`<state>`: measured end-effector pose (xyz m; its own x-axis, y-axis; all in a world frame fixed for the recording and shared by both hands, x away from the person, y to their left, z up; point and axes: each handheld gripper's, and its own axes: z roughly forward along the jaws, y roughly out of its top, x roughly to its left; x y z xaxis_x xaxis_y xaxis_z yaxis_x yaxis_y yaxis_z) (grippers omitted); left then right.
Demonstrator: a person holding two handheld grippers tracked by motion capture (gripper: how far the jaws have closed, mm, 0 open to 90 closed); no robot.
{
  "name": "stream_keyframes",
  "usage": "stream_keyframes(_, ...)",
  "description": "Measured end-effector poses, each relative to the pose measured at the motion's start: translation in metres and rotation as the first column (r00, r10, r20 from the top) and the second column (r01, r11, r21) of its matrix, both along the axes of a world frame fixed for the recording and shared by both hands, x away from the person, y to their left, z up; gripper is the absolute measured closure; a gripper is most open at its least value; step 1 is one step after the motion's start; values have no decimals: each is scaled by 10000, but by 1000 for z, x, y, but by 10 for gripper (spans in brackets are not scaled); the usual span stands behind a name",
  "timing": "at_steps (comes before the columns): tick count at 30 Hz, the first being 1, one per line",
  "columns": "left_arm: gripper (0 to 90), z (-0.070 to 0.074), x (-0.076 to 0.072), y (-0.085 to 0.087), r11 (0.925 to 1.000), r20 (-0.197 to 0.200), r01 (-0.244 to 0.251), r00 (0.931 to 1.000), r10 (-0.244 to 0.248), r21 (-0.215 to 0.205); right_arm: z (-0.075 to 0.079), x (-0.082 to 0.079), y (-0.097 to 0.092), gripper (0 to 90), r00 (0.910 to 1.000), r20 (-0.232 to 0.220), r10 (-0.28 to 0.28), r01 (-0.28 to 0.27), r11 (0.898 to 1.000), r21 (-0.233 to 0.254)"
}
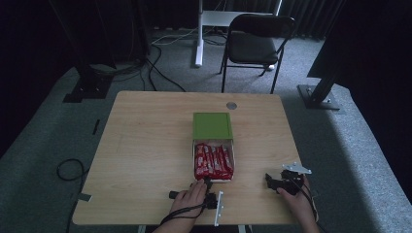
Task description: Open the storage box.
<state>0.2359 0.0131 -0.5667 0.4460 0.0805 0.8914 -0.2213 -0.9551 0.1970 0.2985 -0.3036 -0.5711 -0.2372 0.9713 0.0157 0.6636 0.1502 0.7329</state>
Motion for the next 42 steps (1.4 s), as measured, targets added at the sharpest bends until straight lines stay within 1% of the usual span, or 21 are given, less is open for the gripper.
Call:
stream_keyframes(8, 700, 0, -3, -1, 9999, 34, 84, 10000, -85, 136, 0, 0, 0, 118, 10000, 2, 4, -4, 10000, 0)
stream_keyframes(9, 700, 0, -4, -1, 9999, -11, 103, 9999, -103, 78, 0, 0, 0, 118, 10000, 2, 4, -4, 10000, 1)
stream_keyframes(12, 700, 0, -4, -2, 9999, 18, 99, 9999, -99, 95, 0, 0, 0, 118, 10000, 0, 4, -4, 10000, 0)
stream_keyframes(17, 698, 0, -4, -2, 10000, 1, 70, 10000, -70, 5, 0, 0, 0, 118, 10000, -2, 5, -5, 10000, 3)
stream_keyframes(19, 689, 0, -4, -2, 10000, -42, 98, 9999, -98, -13, 0, 0, 0, 118, 10000, 4, 10, -10, 10000, -4)
stream_keyframes(20, 672, 1, -4, -1, 9998, -98, 155, 9998, -154, 83, 0, 0, 0, 118, 10000, 5, 15, -15, 10000, -9)
stream_keyframes(21, 648, 0, -4, -1, 9997, -171, 239, 9996, -239, -25, 0, 0, 0, 118, 10000, 2, 10, -10, 10000, -1)
stream_keyframes(22, 644, 1, -4, 0, 9995, -151, 320, 9994, -320, 20, 0, 0, 0, 118, 10000, -1, 4, -4, 10000, 3)
stream_keyframes(23, 633, 2, -5, 1, 9993, -227, 364, 9991, -362, 90, 0, 0, 0, 118, 10000, -1, 4, -4, 10000, 4)
stream_keyframes(25, 621, 4, -7, 2, 9992, -404, 387, 9984, -389, -44, 0, 0, 0, 118, 10000, -3, 1, -1, 10000, 7)
stream_keyframes(26, 616, 6, -9, 2, 9988, -523, 435, 9976, -447, -233, 0, 0, 0, 118, 10000, -5, -1, 1, 10000, 5)
stream_keyframes(29, 614, 10, -14, 3, 9954, -923, 577, 9936, -646, -759, 0, 0, 0, 118, 10000, -5, 1, -1, 10000, 5)
stream_keyframes(31, 609, 15, -17, 4, 9949, -1152, 630, 9907, -719, -785, 0, 0, 0, 118, 10000, 1, 5, -5, 10000, -1)
stream_keyframes(33, 605, 17, -19, 5, 9946, -1235, 654, 9895, -752, -811, 0, 0, 0, 118, 10000, -1, 4, -4, 10000, -1)
stream_keyframes(36, 603, 20, -21, 8, 9928, -1429, 633, 9867, -775, -1014, 0, 0, 0, 118, 10000, 1, 3, -3, 10000, -1)
stream_keyframes(39, 605, 24, -24, 12, 9846, -1996, 642, 9751, -965, -1625, 0, 0, 0, 118, 10000, 2, 4, -4, 10000, -1)
stream_keyframes(42, 605, 29, -26, 19, 9738, -2583, 529, 9597, -1108, -2212, 0, 0, 0, 118, 10000, 2, 4, -4, 10000, -2)
